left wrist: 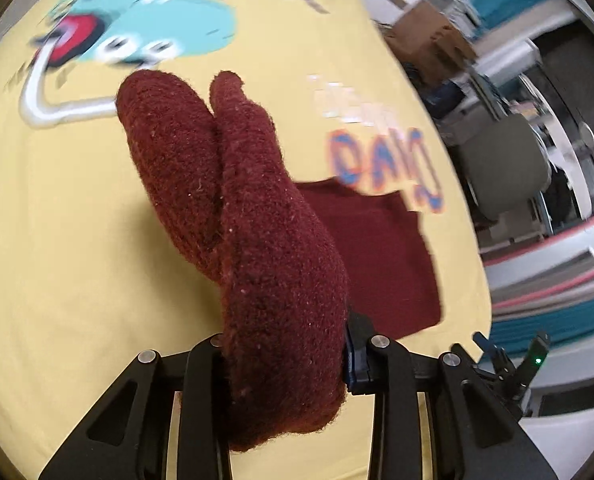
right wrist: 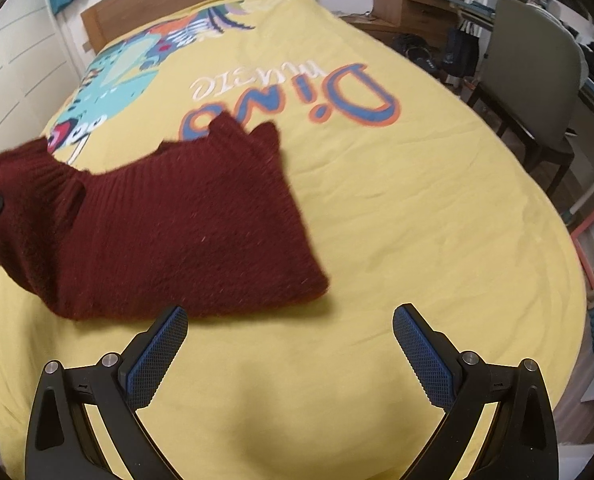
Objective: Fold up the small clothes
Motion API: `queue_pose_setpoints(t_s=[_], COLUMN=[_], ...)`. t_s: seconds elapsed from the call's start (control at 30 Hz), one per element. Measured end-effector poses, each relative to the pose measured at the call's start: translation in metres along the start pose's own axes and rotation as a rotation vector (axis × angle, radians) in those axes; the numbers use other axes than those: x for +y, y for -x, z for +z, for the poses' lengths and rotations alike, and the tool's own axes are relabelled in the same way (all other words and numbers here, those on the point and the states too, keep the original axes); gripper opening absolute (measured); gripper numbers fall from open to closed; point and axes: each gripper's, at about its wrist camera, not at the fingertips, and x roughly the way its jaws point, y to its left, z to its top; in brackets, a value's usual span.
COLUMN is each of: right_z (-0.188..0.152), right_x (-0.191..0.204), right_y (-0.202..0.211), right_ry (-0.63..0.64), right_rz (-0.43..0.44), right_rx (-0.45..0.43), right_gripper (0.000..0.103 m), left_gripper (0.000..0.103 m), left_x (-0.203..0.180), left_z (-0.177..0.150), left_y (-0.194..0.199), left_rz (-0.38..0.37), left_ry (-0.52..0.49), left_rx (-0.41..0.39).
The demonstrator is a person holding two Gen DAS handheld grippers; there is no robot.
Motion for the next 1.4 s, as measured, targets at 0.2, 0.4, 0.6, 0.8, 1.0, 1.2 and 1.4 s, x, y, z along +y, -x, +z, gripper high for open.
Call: queue_pose_setpoints(t_s=[0.2,0.4,0.6,0.8,1.0,1.2,1.4], right_z=[0.015,0.014,0.003,-0.006,-0.006,0.012,0.061], right_x=[-0.028,-0.054,-0.067,-0.074,-0.071,-0.060,-0.030], right_y=[0.008,0.011,0.002,-0.004,-0.006,0.009,0.029], right_ry=[-0.042,-0.068,-0.077,-0.102,-0.104,-0.087,-0.038], right_rz=[-0.024,-0.048,-0.053,-0.038,-0.035,-0.001,0.097], right_rx=[-0.005,0.006,0.052,0.067,0.075,0.034,0.009], right_gripper=[0.103,0.103,0.103,0.103,0.103,0.103,0.103], left_gripper=[0.027,0.027,0.040,0.087,0.102,0.102,0.102], left_x=[-0.095,-0.135,-0.141,-0.152,-0.153,-0.139,-0.101], left_z=[0.014,-0.005,-0.023,-0.033,-0.032,-0.024,-0.022], left_y=[-0.054,-0.120,-0.172,-0.173,-0.159,-0.111,-0.058], left_rz=[0.050,0.118,0.250,0.315,0.318,0.220,0.199], left_ry=[-0.148,-0.217,-0.194,-0.245,-0.257,-0.208,-0.148], left_rx=[0.067,0.128,0.169,0.140,0.127,0.068,-0.007])
